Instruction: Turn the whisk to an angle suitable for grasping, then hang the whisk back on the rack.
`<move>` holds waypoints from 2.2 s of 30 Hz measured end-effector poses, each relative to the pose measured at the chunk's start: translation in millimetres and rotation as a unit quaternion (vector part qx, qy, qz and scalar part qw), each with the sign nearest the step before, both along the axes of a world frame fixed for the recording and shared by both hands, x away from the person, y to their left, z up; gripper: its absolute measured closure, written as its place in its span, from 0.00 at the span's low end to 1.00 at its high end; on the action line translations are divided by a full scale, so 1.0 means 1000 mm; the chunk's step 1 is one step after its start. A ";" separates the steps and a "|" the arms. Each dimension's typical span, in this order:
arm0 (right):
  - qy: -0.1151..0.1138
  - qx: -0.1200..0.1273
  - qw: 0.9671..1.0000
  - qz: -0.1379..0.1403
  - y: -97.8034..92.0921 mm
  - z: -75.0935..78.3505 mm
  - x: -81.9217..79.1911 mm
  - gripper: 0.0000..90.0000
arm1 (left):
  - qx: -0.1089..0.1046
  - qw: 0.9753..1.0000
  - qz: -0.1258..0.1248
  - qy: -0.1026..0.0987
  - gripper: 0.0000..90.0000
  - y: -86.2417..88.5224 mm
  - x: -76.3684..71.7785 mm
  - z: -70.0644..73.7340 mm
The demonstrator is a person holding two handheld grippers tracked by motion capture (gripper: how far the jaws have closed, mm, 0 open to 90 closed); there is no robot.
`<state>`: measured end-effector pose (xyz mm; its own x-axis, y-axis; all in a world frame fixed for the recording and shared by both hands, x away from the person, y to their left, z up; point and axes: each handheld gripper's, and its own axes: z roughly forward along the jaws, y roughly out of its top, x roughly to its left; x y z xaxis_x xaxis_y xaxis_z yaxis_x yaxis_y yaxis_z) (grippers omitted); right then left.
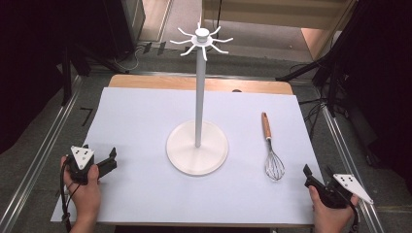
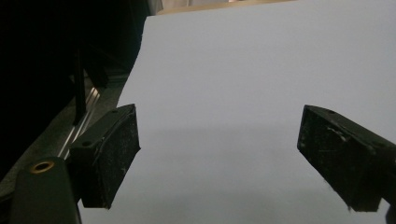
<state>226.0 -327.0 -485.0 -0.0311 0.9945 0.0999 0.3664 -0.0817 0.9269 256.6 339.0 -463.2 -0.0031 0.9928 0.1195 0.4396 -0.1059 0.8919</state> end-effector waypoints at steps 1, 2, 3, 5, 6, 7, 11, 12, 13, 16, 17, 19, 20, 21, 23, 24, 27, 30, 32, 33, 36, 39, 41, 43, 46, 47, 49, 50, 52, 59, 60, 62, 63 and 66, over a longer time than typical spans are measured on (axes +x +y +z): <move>0.003 -0.002 1.000 0.005 0.001 0.001 0.001 0.32 | 0.000 1.000 0.000 0.000 0.15 0.000 0.000 0.000; 0.009 -0.001 1.000 0.015 0.002 0.002 0.001 0.36 | 0.000 1.000 0.000 -0.001 0.15 0.000 0.000 0.000; 0.013 0.001 1.000 0.022 0.004 0.004 0.002 0.37 | 0.001 1.000 -0.001 -0.001 0.15 0.000 0.000 0.000; 0.018 -0.009 1.000 0.022 0.010 0.007 0.004 0.38 | 0.000 1.000 0.000 0.000 0.15 0.000 0.000 0.000; 0.024 -0.013 0.999 0.024 0.013 0.009 0.005 0.40 | 0.000 1.000 0.000 0.000 0.15 0.000 0.000 0.000; 0.030 -0.017 0.999 0.027 0.016 0.011 0.006 0.41 | 0.000 1.000 0.000 0.000 0.15 0.000 0.000 0.000; 0.054 -0.027 0.997 0.043 0.025 0.018 0.012 0.44 | 0.000 1.000 -0.001 -0.001 0.15 0.000 0.000 0.000; 0.060 -0.033 0.997 0.047 0.027 0.020 0.013 0.45 | -0.001 1.000 -0.001 -0.002 0.15 0.000 0.000 0.000; 0.067 -0.041 0.996 0.050 0.029 0.022 0.015 0.45 | -0.003 1.000 -0.001 -0.002 0.15 0.000 0.000 0.000; 0.097 -0.056 0.992 0.057 0.032 0.027 0.022 0.50 | -0.002 1.000 0.000 -0.003 0.15 0.000 0.000 0.000; 0.110 -0.053 0.990 0.065 0.033 0.029 0.026 0.51 | -0.001 1.000 0.000 -0.002 0.15 0.000 0.000 0.000; 0.145 -0.044 0.986 0.069 0.034 0.032 0.033 0.54 | -0.001 1.000 -0.001 -0.001 0.15 0.000 0.000 0.000; 0.156 -0.046 0.984 0.067 0.035 0.033 0.036 0.54 | -0.001 1.000 -0.001 -0.001 0.15 0.000 0.000 0.000; 0.166 -0.044 0.983 0.067 0.035 0.035 0.040 0.55 | -0.003 1.000 -0.001 -0.001 0.15 0.000 0.000 0.000; 0.183 -0.039 0.980 0.072 0.036 0.040 0.047 0.55 | -0.002 1.000 0.000 -0.001 0.15 0.001 0.000 0.000; 0.190 -0.035 0.978 0.076 0.037 0.042 0.050 0.54 | -0.002 1.000 -0.001 0.000 0.15 0.000 0.000 0.000; 0.212 -0.036 0.972 0.097 0.040 0.048 0.059 0.47 | -0.002 1.000 -0.001 -0.001 0.15 0.000 0.000 0.000; 0.247 -0.049 0.962 0.102 0.045 0.051 0.071 0.43 | -0.003 1.000 -0.002 -0.002 0.15 0.001 0.000 0.000; 0.270 -0.050 0.956 0.105 0.046 0.052 0.079 0.40 | -0.004 1.000 -0.001 -0.003 0.15 0.001 0.000 0.000; 0.278 -0.046 0.954 0.101 0.047 0.053 0.082 0.39 | -0.005 1.000 -0.001 -0.003 0.15 0.001 0.000 0.000; 0.287 -0.038 0.953 0.084 0.048 0.056 0.092 0.32 | -0.004 1.000 -0.001 -0.002 0.15 0.001 0.000 0.000; 0.301 -0.014 0.952 0.064 0.046 0.060 0.104 0.36 | 0.000 1.000 -0.001 0.002 0.15 0.000 0.001 0.000; 0.309 -0.008 0.949 0.067 0.047 0.062 0.108 0.36 | 0.001 1.000 -0.001 0.004 0.15 0.000 0.001 0.000; 0.323 -0.010 0.944 0.071 0.050 0.063 0.114 0.37 | 0.000 1.000 0.000 0.006 0.15 0.000 0.002 0.000; 0.355 -0.006 0.932 0.076 0.054 0.065 0.121 0.48 | 0.003 1.000 -0.001 0.008 0.15 0.000 0.002 0.000; 0.359 -0.010 0.930 0.079 0.055 0.066 0.123 0.48 | 0.004 1.000 -0.002 0.008 0.15 0.000 0.002 0.000; 0.374 -0.014 0.924 0.079 0.058 0.067 0.127 0.48 | 0.005 1.000 -0.002 0.008 0.15 -0.001 0.002 0.000; 0.378 -0.012 0.922 0.080 0.059 0.067 0.129 0.48 | 0.005 1.000 -0.002 0.008 0.15 -0.001 0.002 0.000; 0.384 0.002 0.919 0.087 0.062 0.066 0.132 0.47 | 0.003 1.000 -0.002 0.006 0.15 0.000 0.002 0.000; 0.418 0.038 0.903 0.086 0.071 0.063 0.140 0.61 | 0.005 1.000 -0.003 0.007 0.15 -0.001 0.002 0.000; 0.420 0.039 0.903 0.089 0.072 0.062 0.142 0.62 | 0.004 1.000 -0.003 0.006 0.15 -0.001 0.002 0.000; 0.426 0.045 0.899 0.092 0.076 0.061 0.144 0.63 | 0.004 1.000 -0.002 0.008 0.15 0.000 0.002 0.000; 0.429 0.046 0.897 0.094 0.077 0.061 0.146 0.63 | 0.005 1.000 -0.002 0.008 0.15 -0.001 0.002 0.000; 0.431 0.050 0.895 0.098 0.081 0.060 0.151 0.65 | 0.005 1.000 -0.003 0.008 0.15 -0.001 0.002 0.000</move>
<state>376.6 -246.3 -425.1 -0.0723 0.9631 0.2593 0.9589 -0.0043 0.2836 258.5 338.2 -463.5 0.0045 0.9916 0.1290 0.4524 -0.1171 0.8841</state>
